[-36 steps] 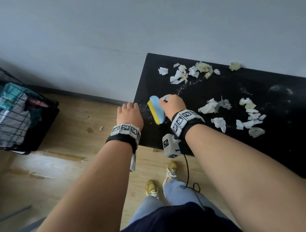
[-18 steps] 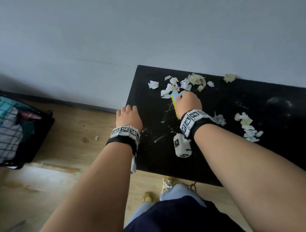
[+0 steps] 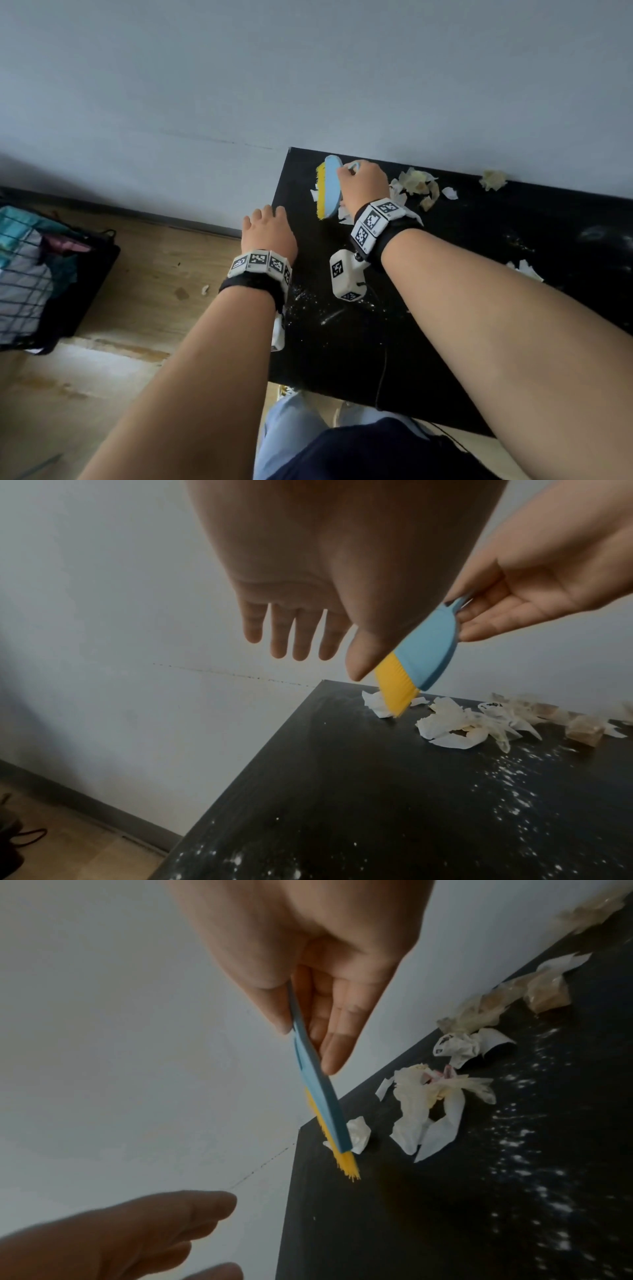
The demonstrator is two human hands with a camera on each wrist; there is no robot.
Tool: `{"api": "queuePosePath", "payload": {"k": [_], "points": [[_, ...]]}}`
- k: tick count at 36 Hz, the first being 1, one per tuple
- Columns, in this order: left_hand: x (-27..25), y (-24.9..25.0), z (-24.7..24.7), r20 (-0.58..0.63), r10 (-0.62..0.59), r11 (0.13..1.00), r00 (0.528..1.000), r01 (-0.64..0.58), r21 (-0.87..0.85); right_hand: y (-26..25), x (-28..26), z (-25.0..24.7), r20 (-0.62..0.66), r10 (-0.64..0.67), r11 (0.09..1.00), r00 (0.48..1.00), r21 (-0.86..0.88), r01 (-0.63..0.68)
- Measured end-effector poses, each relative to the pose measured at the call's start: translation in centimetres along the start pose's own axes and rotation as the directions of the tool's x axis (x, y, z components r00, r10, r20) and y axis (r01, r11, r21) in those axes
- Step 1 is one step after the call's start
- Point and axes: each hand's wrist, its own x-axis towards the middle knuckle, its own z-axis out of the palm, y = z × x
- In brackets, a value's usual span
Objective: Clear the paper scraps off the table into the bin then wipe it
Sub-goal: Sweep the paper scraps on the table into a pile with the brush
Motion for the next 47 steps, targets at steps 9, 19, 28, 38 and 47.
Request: {"api": "queuePosePath", "payload": {"k": [9,19,28,38,47], "points": [[2.4,-1.3,0.5,0.039,0.050,0.998,0.998,-0.049,-0.025,-1.7,2.2,2.6,0.009,0.228,0.974,0.974,0.007,-0.228],[3.8,-1.2,0.6,0.070,0.203,0.979,0.977,-0.204,0.001,1.2,0.7,0.1,-0.114,0.387,0.908,0.915,-0.125,-0.400],[3.5,1.0,0.1,0.048,0.373,0.928,0.927,-0.373,-0.002,4.9,-3.3,-2.6,-0.276,0.457,0.859,0.846,-0.110,-0.500],[3.3,3.0,0.2,0.038,0.471,0.881,0.881,-0.472,0.016,6.7,-6.0,-6.0,-0.444,0.467,0.849,0.764,-0.015,-0.528],[4.6,1.9,0.3,0.056,0.388,0.919,0.920,-0.391,0.043,4.0,-2.8,-1.8,-0.190,0.328,0.944,0.926,0.014,-0.331]]}}
